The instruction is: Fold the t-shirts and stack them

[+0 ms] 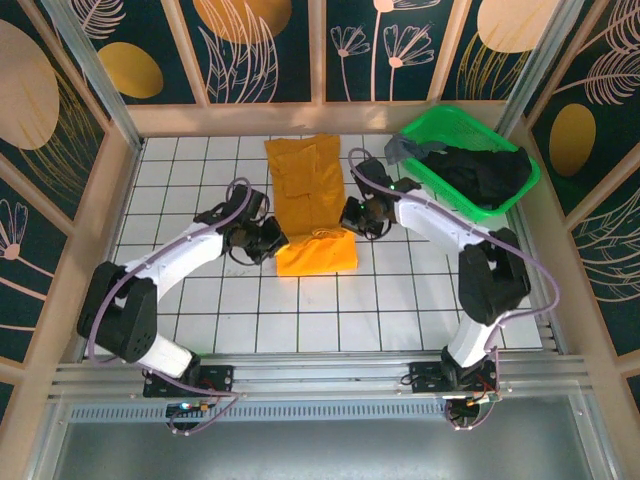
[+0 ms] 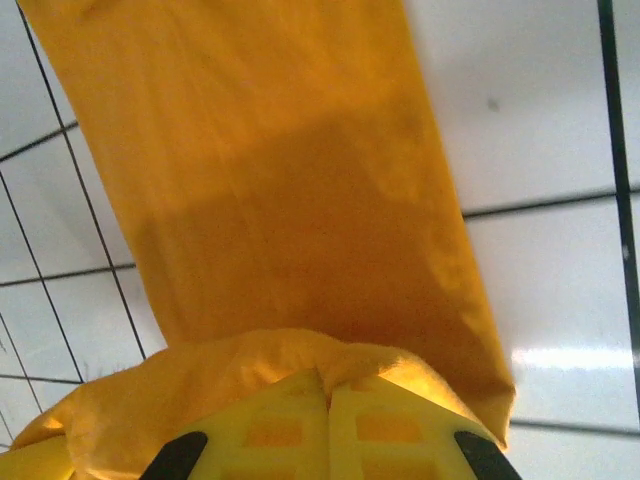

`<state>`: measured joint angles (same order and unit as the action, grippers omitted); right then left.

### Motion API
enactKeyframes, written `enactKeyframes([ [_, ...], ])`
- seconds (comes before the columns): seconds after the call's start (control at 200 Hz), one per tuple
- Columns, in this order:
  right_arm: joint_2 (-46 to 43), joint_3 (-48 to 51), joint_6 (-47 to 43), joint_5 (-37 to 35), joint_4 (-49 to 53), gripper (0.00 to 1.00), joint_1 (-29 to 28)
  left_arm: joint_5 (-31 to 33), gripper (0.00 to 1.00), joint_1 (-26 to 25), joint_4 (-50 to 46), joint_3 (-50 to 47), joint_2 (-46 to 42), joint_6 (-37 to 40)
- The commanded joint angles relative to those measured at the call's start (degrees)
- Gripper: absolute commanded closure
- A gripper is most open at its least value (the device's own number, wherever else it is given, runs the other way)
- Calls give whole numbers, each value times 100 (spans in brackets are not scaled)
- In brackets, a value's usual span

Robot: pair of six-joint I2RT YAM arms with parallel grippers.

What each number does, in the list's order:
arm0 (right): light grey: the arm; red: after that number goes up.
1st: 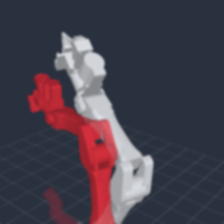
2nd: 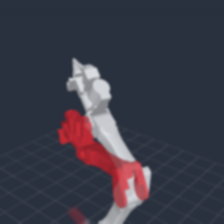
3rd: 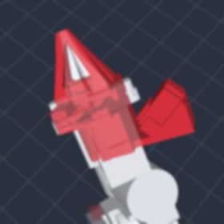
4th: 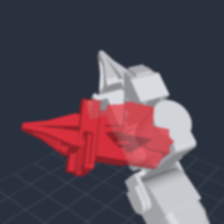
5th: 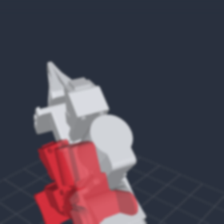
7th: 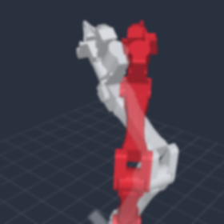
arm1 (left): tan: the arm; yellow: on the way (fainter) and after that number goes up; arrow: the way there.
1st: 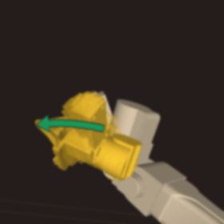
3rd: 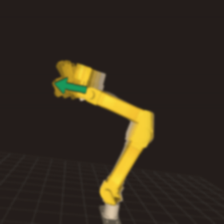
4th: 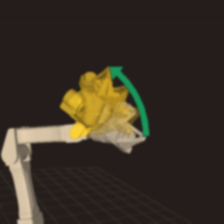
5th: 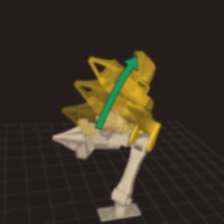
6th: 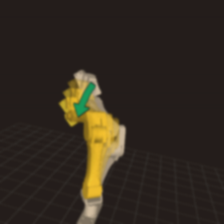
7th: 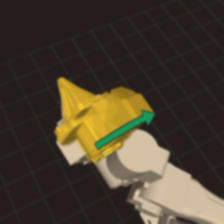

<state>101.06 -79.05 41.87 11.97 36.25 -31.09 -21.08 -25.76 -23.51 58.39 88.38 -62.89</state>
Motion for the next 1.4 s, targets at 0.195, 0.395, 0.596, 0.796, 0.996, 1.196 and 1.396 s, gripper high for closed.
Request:
enactKeyframes([
  [0.195, 1400, -1576, -437, 105, 25, 100, 430, 104, 100, 502, 294, 1168, 1267, 577],
  [0.395, 2339, -2402, -470, 147, -12, 100, 637, 128, 100, 777, 362, 1974, 2281, 825],
  [0.596, 2840, -3176, -921, 279, 128, 56, 674, 305, 39, 897, 283, 2526, 2710, 1060],
  [0.796, 1747, -2009, -802, -273, -133, 42, 688, 494, 29, 902, 505, 1262, 1458, 905],
  [0.996, 368, 378, -338, -36, -997, 44, 524, -136, 49, 760, 1125, -668, 217, -30],
  [1.196, -87, 1601, 106, 349, -1501, 44, 297, -329, 50, 365, 1567, -1191, 328, -663],
  [1.396, 293, 1650, 212, 611, -1736, 45, 279, -98, 50, 267, 1484, -968, 782, -703],
])
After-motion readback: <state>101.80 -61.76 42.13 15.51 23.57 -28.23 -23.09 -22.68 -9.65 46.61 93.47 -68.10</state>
